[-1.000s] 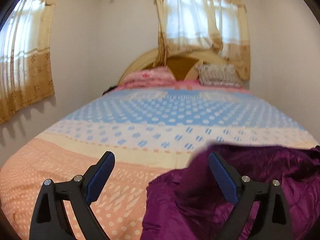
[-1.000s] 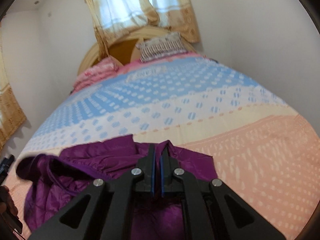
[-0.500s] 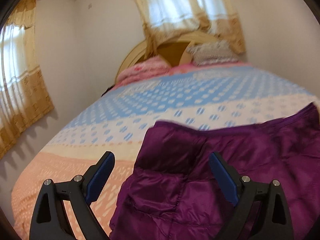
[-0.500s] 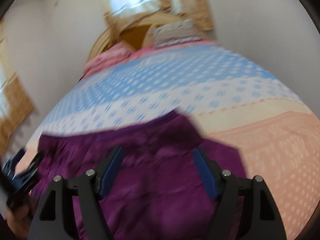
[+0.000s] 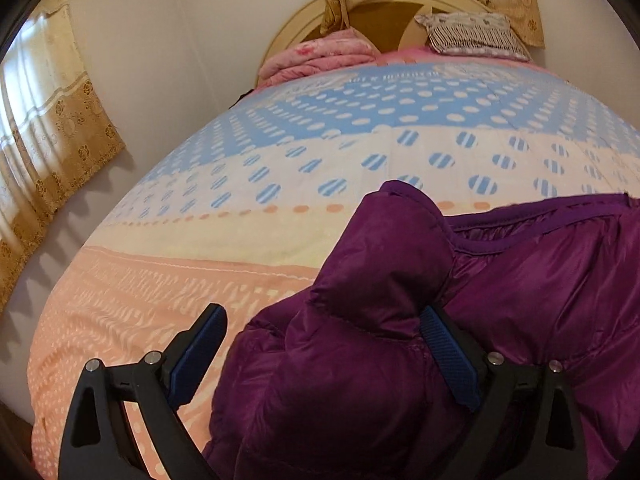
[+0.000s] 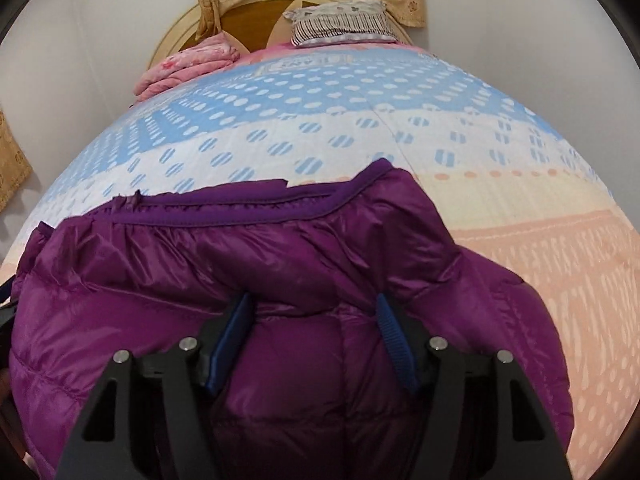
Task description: Fold large clothes
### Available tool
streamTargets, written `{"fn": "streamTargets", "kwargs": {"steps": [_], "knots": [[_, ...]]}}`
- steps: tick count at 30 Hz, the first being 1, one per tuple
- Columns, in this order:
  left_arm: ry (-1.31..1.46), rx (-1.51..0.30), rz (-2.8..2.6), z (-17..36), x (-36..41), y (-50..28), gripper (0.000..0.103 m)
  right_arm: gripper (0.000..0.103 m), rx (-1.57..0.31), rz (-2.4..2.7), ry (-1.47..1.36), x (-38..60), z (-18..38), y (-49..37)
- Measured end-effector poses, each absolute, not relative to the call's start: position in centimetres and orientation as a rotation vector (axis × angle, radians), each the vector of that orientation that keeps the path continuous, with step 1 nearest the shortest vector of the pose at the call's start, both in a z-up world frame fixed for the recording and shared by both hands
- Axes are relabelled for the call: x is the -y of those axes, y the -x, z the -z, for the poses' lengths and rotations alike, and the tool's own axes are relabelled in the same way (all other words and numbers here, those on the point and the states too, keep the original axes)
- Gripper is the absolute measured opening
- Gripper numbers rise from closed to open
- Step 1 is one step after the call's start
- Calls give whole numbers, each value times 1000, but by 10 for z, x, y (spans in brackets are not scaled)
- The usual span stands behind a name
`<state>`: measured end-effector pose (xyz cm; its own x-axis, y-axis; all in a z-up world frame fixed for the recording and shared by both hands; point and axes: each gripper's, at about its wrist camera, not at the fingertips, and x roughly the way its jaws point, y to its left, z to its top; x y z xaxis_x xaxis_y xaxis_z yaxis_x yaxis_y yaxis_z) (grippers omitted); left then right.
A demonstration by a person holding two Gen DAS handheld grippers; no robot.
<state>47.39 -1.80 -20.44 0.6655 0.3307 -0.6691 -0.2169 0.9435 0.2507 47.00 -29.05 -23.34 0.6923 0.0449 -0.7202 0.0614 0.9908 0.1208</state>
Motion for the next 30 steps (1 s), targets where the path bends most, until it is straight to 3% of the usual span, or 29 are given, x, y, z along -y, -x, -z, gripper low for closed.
{"fn": "streamTargets", "kwargs": {"steps": [30], "knots": [[-149, -837, -316, 212, 18, -490, 102, 71, -837, 44, -101, 285, 243, -487]]}}
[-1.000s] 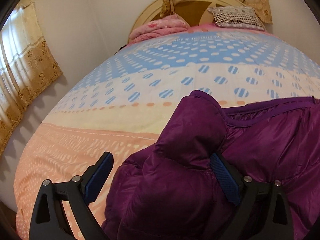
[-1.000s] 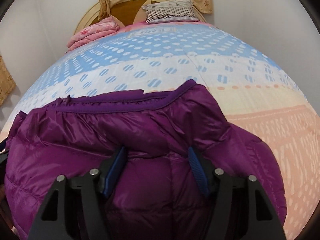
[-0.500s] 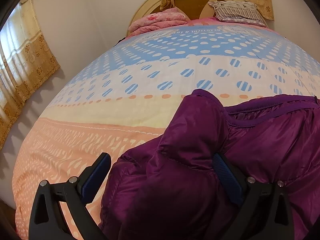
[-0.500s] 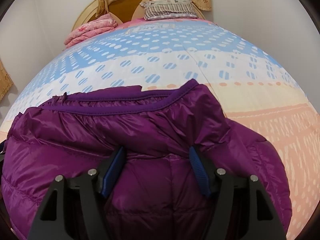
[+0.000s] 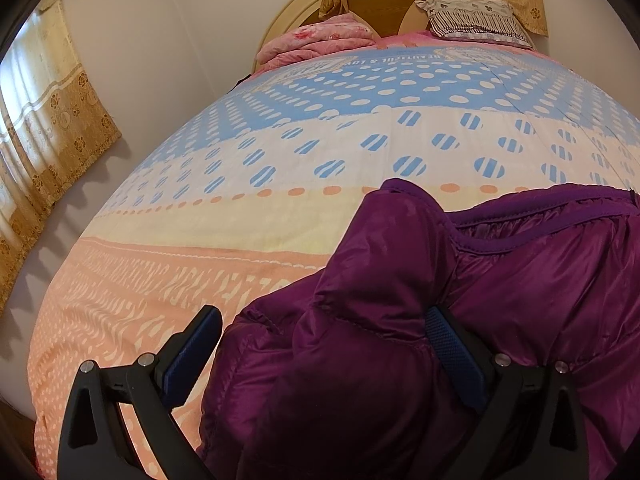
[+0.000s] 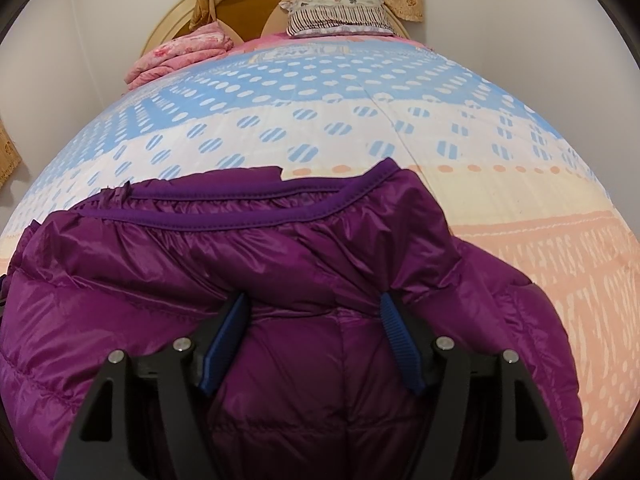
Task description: Fold large clothes
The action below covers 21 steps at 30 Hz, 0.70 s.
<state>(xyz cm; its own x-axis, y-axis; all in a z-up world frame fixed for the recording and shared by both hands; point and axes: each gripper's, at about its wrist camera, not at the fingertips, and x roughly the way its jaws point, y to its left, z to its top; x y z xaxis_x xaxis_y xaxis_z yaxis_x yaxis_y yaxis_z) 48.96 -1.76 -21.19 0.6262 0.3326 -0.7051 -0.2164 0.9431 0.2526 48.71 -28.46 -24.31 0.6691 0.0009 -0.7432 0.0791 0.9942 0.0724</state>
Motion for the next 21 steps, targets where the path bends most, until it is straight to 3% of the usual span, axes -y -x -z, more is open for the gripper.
{"fn": "streamTargets", "kwargs": {"steps": [21], "knots": [[-161, -835, -324, 212, 19, -490, 102, 72, -840, 65, -78, 282, 244, -487]]}}
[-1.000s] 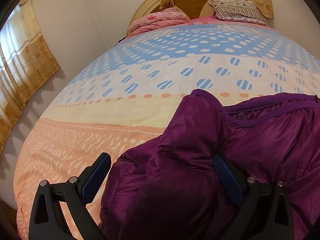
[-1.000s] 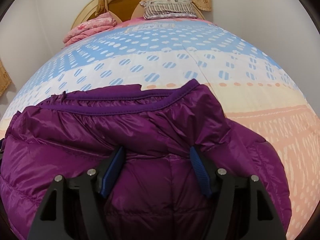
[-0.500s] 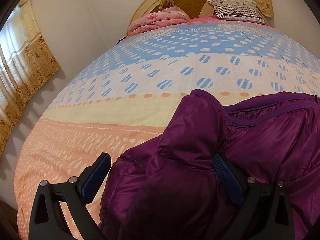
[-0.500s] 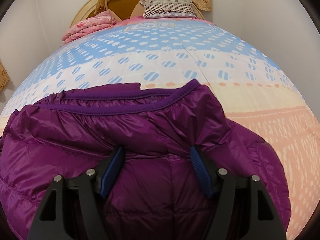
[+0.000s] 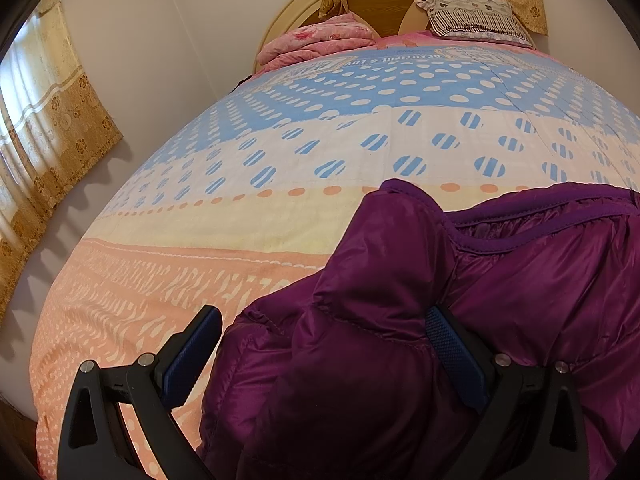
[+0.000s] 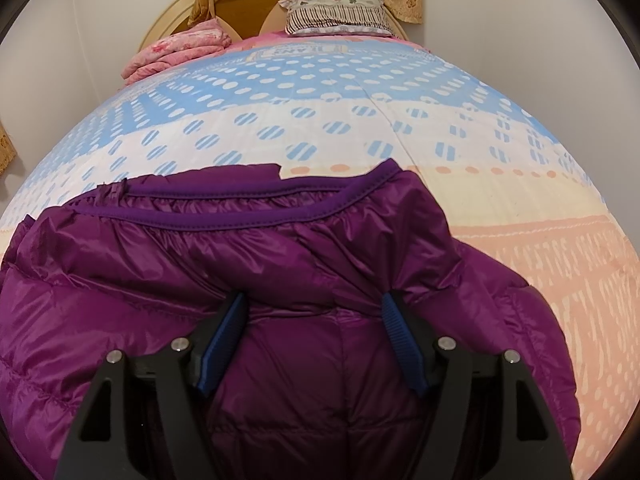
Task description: Fold large clothes
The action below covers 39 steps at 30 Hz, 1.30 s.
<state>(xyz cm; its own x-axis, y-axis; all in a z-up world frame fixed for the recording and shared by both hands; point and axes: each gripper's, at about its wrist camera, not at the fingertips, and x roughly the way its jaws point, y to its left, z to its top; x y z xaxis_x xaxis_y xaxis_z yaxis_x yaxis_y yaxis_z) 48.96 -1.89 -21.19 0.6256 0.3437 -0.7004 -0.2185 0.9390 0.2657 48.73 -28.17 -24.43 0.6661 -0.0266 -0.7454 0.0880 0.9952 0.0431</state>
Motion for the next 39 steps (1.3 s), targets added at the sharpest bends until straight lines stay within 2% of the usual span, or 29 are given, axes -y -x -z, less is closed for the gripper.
{"fn": "streamTargets", "kwargs": {"steps": [6, 8, 11, 14, 17, 20, 39], "knots": [[-183, -854, -365, 185, 28, -474, 102, 73, -872, 86, -38, 277, 237, -488], [-118, -755, -276, 154, 40, -445, 102, 73, -843, 100, -34, 270, 221, -477], [-109, -683, -216, 134, 64, -426, 102, 75, -745, 81, -51, 248, 193, -456], [-124, -682, -229, 143, 83, -428, 102, 75, -733, 43, -49, 220, 191, -453], [-159, -755, -257, 179, 90, -443, 102, 75, -771, 44, 7, 203, 215, -460], [-83, -803, -232, 198, 81, -450, 102, 75, -781, 46, -42, 213, 233, -463], [-127, -847, -258, 211, 90, -464, 102, 79, -808, 64, -10, 203, 244, -472]]}}
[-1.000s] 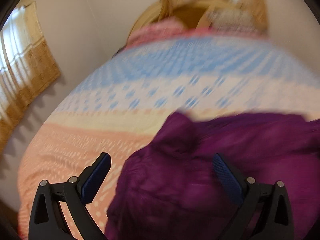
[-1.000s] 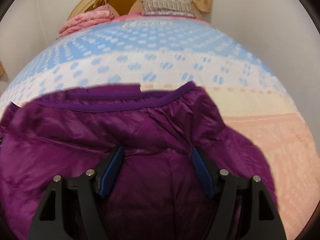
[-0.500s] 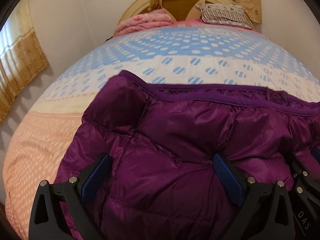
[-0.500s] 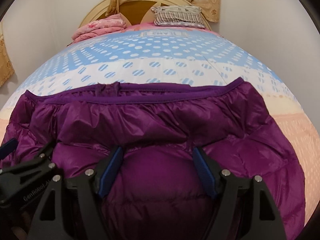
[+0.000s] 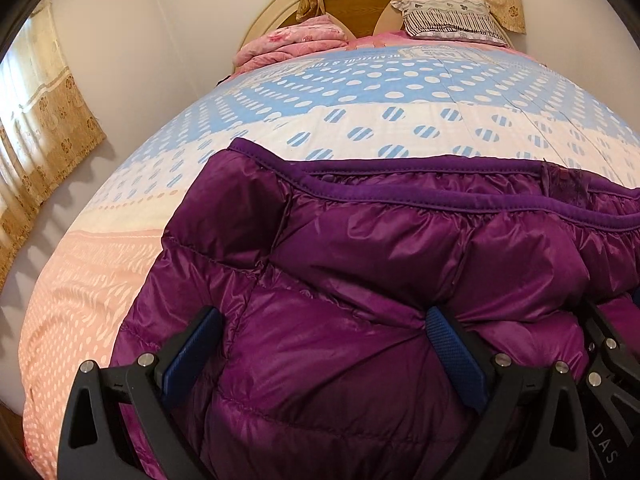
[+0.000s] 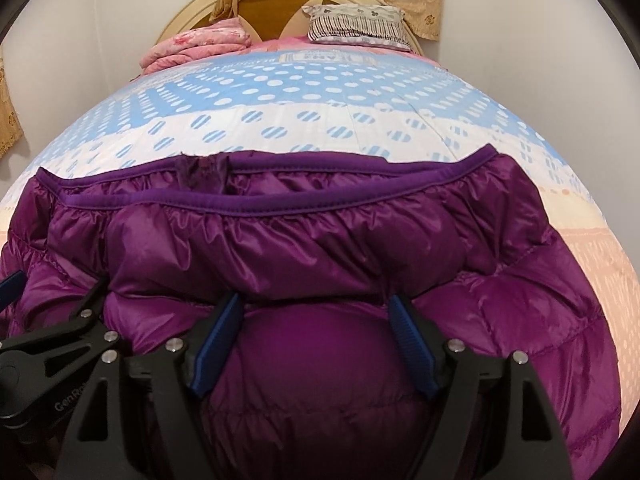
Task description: Fold large clothes
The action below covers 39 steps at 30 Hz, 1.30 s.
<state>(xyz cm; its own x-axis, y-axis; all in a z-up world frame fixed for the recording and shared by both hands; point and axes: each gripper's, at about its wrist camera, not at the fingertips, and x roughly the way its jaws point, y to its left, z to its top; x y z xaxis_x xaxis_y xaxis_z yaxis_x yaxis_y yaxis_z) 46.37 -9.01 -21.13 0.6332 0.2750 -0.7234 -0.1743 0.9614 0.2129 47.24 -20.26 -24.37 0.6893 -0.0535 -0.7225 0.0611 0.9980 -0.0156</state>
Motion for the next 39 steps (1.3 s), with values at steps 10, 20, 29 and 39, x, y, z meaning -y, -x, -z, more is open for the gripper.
{"fn": "streamTargets", "kwargs": {"steps": [10, 20, 29, 39], "knots": [[-108, -784, -249, 172, 63, -438, 102, 78, -810, 39, -8, 205, 232, -468], [-101, -838, -329, 199, 21, -442, 102, 81, -843, 60, 72, 173, 241, -482], [-72, -851, -331, 200, 22, -442, 102, 90, -852, 58, 58, 177, 246, -486], [-97, -775, -271, 200, 45, -394, 102, 92, -802, 39, 131, 164, 239, -410]]}}
